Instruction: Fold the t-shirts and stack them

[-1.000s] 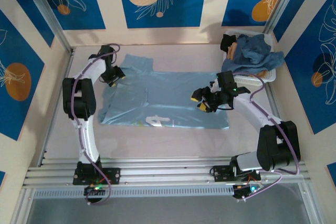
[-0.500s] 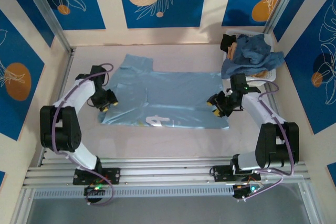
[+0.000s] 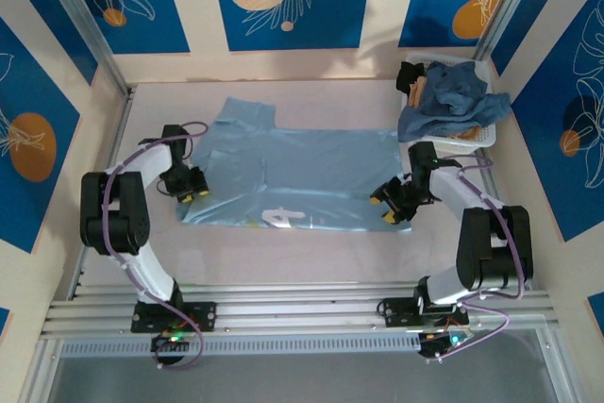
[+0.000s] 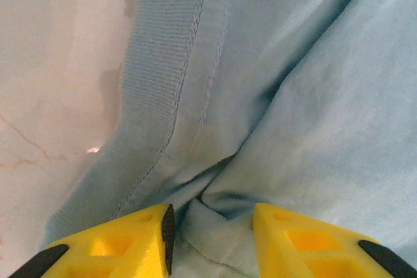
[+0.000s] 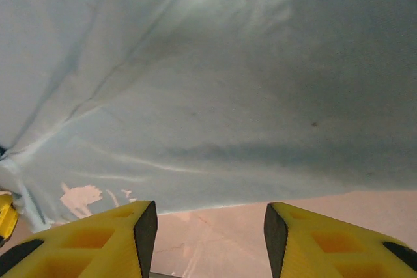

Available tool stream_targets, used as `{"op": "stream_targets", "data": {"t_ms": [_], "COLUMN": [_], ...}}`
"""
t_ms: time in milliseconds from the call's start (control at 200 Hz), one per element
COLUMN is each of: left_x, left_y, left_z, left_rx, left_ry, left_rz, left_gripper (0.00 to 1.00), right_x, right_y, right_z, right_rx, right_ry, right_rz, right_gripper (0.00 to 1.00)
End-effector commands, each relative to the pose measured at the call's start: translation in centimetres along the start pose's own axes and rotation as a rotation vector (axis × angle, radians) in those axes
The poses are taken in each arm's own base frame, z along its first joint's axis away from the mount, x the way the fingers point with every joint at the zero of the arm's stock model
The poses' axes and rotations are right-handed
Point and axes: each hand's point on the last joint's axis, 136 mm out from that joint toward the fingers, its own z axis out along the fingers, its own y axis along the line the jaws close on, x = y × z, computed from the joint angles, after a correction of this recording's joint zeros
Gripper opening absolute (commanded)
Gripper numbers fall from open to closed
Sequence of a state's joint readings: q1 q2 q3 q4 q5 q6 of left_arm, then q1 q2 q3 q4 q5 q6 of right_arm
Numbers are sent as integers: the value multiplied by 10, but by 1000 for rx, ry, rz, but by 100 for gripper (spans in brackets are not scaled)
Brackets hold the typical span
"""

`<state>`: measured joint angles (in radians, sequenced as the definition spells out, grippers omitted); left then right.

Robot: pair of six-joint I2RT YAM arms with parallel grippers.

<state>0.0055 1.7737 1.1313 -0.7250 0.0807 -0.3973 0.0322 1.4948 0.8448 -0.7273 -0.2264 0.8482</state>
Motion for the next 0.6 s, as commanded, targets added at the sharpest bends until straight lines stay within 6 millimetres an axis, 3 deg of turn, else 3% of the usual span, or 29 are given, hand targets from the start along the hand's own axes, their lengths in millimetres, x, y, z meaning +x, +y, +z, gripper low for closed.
{"op": "stream_targets", "data": {"t_ms": [0, 185, 305, 430, 595], "left_x": [-8, -6, -6, -12, -21], "left_y": [1, -7, -10, -9, -6], "left_z": [4, 6, 4, -6, -21], "left_rx": [6, 55, 74, 65, 28], "left_ry": [-17, -14, -23, -53, -77], "left_rz": [28, 27, 11, 7, 10], "left_gripper": [37, 35, 21, 0, 0], "right_x": [2, 0, -1, -2, -5], "right_y": [-15, -21, -28, -35, -42], "right_z": [7, 12, 14, 16, 18], "right_rx": [68, 106, 140, 188, 239], "right_ry": [26, 40, 42, 42, 49], "right_rz": [45, 52, 65, 74, 82], "right_gripper": [50, 50, 50, 49, 48]}}
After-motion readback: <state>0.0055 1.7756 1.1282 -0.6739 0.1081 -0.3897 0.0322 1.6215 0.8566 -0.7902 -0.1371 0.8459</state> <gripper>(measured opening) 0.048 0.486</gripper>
